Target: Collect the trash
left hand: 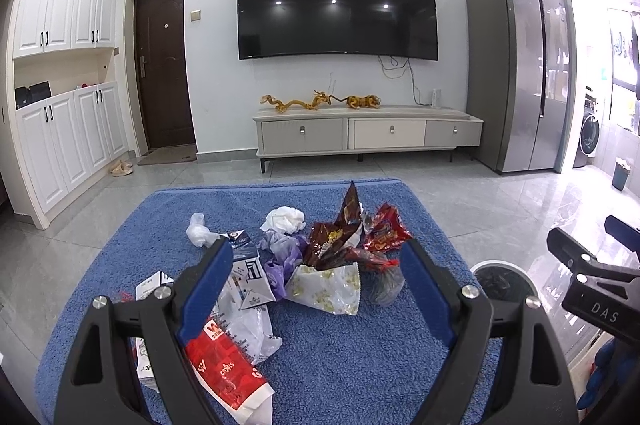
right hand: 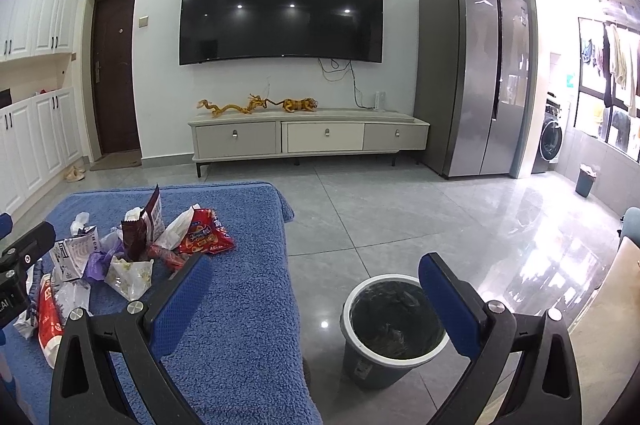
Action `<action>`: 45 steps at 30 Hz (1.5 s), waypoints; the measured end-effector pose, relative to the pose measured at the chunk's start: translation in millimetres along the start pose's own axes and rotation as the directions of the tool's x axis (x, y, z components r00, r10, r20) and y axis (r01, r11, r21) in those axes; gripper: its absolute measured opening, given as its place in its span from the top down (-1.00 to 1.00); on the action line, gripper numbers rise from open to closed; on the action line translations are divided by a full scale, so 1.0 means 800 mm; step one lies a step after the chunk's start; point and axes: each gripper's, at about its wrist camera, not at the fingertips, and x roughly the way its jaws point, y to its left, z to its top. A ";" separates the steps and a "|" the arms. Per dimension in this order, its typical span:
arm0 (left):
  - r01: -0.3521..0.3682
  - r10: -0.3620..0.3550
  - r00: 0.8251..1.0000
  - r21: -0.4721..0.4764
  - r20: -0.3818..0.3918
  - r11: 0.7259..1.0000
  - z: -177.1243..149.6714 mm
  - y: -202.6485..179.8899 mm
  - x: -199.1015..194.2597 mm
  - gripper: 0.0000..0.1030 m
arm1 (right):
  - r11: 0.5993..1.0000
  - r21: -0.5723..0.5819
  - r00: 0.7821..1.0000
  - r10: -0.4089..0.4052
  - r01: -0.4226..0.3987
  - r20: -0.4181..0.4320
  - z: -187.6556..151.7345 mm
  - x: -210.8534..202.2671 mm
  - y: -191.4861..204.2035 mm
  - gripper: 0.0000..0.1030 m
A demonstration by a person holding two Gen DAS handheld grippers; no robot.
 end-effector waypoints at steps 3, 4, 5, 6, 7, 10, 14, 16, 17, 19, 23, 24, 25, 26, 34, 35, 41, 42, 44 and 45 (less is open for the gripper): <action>0.004 -0.004 1.000 -0.001 -0.010 1.000 -0.002 0.002 0.004 -0.65 | 1.000 -0.001 1.000 0.017 -0.017 -0.004 -0.001 0.004 0.003 -1.00; 0.004 -0.004 1.000 -0.002 -0.011 1.000 -0.002 0.002 0.005 -0.65 | 1.000 -0.003 1.000 0.020 -0.020 -0.002 -0.002 0.005 0.005 -1.00; 0.005 -0.005 1.000 -0.003 -0.013 1.000 -0.003 0.003 0.005 -0.65 | 1.000 -0.006 1.000 0.021 -0.021 -0.002 -0.002 0.006 0.006 -1.00; 0.006 -0.006 1.000 -0.004 -0.015 1.000 -0.003 0.004 0.005 -0.65 | 1.000 -0.008 1.000 0.027 -0.027 -0.005 -0.002 0.007 0.008 -1.00; 0.007 -0.008 1.000 -0.004 -0.017 1.000 -0.003 0.005 0.007 -0.65 | 0.999 -0.010 1.000 0.031 -0.031 -0.006 -0.002 0.007 0.009 -1.00; 0.015 -0.016 1.000 -0.008 -0.023 1.000 -0.004 0.010 0.007 -0.65 | 0.999 -0.010 0.999 0.051 -0.051 -0.017 -0.002 0.009 0.013 -1.00; 0.023 -0.023 0.999 -0.019 -0.029 1.000 -0.005 0.022 0.006 -0.65 | 0.997 -0.029 0.997 0.076 -0.077 -0.020 -0.002 0.011 0.024 -1.00; 0.020 -0.021 0.999 -0.025 -0.030 0.999 -0.006 0.029 0.005 -0.65 | 0.995 -0.031 0.995 0.099 -0.100 -0.033 -0.002 0.011 0.030 -1.00; 0.016 -0.017 0.999 -0.032 -0.029 0.999 -0.005 0.038 0.003 -0.65 | 0.993 -0.033 0.994 0.108 -0.109 -0.036 -0.001 0.010 0.032 -1.00; 0.005 -0.007 1.000 -0.044 -0.030 0.999 -0.006 0.053 0.000 -0.65 | 0.990 -0.039 0.990 0.133 -0.134 -0.041 0.000 0.011 0.038 -1.00; -0.071 0.065 0.996 -0.093 -0.065 0.993 -0.013 0.118 -0.003 -0.65 | 0.984 -0.041 0.984 0.170 -0.173 -0.058 0.002 0.019 0.045 -0.99; -0.090 0.082 0.993 -0.106 -0.079 0.990 -0.016 0.133 -0.001 -0.65 | 0.982 -0.042 0.981 0.182 -0.185 -0.064 0.003 0.021 0.047 -0.93; -0.111 0.100 0.990 -0.118 -0.095 0.987 -0.020 0.149 0.000 -0.65 | 0.979 -0.041 0.977 0.198 -0.201 -0.073 0.004 0.024 0.050 -0.86; -0.141 0.126 0.985 -0.132 -0.121 0.981 -0.026 0.169 0.003 -0.65 | 0.976 -0.039 0.974 0.211 -0.214 -0.080 0.004 0.027 0.051 -0.83; -0.136 0.053 0.943 -0.236 -0.328 0.962 -0.080 0.244 0.046 -0.64 | 0.942 -0.007 0.928 0.328 -0.334 -0.175 -0.008 0.060 0.072 -0.56; -0.120 0.031 0.940 -0.242 -0.340 0.963 -0.082 0.244 0.051 -0.64 | 0.929 0.006 0.912 0.363 -0.369 -0.191 -0.010 0.064 0.075 -0.55; -0.053 -0.047 0.910 -0.227 -0.411 0.972 -0.096 0.226 0.069 -0.64 | 0.825 0.024 0.786 0.546 -0.564 -0.291 -0.026 0.078 0.109 -0.53; -0.051 -0.046 0.907 -0.217 -0.418 0.975 -0.099 0.223 0.070 -0.64 | 0.818 0.015 0.777 0.553 -0.576 -0.301 -0.027 0.076 0.113 -0.53; -0.046 -0.048 0.899 -0.203 -0.435 0.978 -0.105 0.217 0.073 -0.64 | 0.791 0.000 0.748 0.578 -0.611 -0.326 -0.032 0.075 0.128 -0.53; -0.043 -0.052 0.896 -0.203 -0.440 0.978 -0.107 0.216 0.075 -0.63 | 0.767 0.002 0.720 0.604 -0.642 -0.342 -0.036 0.075 0.137 -0.53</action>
